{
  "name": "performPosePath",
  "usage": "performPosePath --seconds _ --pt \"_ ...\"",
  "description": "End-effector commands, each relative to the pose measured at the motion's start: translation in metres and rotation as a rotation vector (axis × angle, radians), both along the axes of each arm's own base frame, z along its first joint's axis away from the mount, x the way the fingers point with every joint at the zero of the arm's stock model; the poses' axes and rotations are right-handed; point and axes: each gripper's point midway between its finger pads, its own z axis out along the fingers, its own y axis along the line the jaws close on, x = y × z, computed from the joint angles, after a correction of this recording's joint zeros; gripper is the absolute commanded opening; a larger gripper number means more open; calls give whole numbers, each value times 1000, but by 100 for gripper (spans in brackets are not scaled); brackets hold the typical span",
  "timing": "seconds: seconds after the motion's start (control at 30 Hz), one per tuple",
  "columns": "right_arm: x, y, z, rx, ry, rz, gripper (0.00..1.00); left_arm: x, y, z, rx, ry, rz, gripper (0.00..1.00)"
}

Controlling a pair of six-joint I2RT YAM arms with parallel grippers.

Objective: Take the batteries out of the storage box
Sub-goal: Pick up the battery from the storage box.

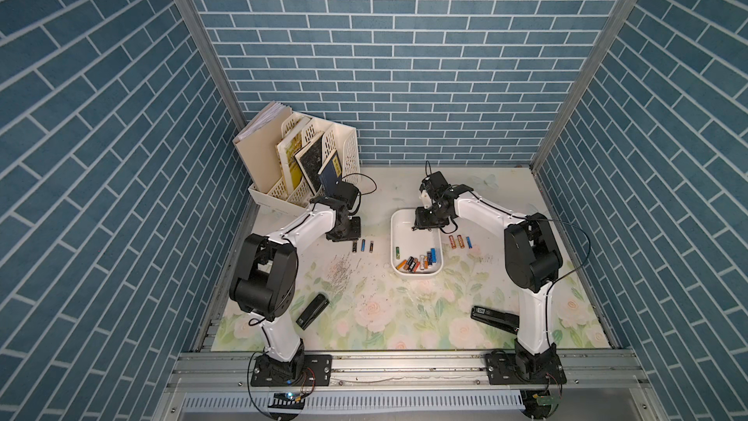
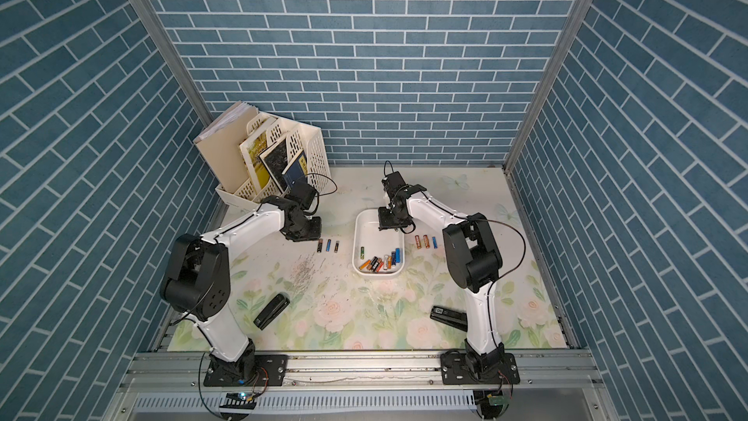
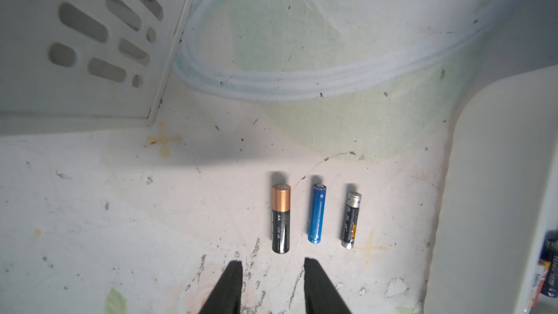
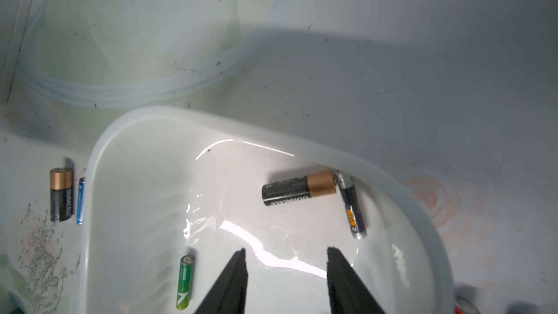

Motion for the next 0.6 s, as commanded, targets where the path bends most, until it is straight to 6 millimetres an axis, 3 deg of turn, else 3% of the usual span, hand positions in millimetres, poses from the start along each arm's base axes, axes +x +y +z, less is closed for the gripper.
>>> performPosePath --seconds 0.0,0.33,0.53,0.57 --pt "16 5 0 8 -39 -69 47 -1 3 8 2 -6 -9 40" --pt "28 11 -19 5 -36 -144 47 -3 1 3 -9 3 -20 40" --pt "26 16 -28 -33 -33 -138 47 -6 2 1 -1 10 -28 40" --pt "23 17 -41 -53 -12 -131 47 -7 3 0 0 11 -29 40"
